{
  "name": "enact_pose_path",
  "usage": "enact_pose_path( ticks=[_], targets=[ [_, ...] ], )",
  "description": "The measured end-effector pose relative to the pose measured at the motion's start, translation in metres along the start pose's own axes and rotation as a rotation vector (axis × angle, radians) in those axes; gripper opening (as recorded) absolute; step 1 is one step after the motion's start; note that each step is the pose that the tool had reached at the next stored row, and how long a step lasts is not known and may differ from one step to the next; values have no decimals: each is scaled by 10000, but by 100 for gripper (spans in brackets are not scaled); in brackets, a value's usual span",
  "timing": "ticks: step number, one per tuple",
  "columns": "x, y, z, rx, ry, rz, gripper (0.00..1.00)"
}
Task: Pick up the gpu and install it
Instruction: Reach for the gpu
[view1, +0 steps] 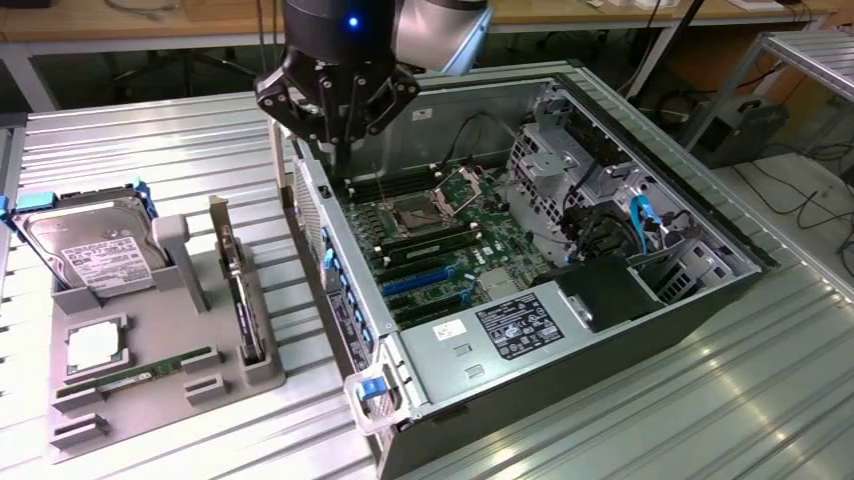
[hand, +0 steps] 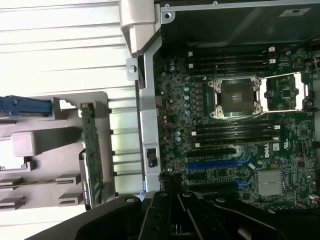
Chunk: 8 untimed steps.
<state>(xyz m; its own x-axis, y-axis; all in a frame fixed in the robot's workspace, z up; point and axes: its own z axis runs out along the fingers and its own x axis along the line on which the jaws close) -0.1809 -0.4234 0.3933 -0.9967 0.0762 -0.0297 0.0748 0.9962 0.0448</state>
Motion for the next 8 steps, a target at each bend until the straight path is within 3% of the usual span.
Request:
enact_pose_path(
  ticks=[8],
  targets=[
    [273,-90,13,-2,-33,-2,11]
  ],
)
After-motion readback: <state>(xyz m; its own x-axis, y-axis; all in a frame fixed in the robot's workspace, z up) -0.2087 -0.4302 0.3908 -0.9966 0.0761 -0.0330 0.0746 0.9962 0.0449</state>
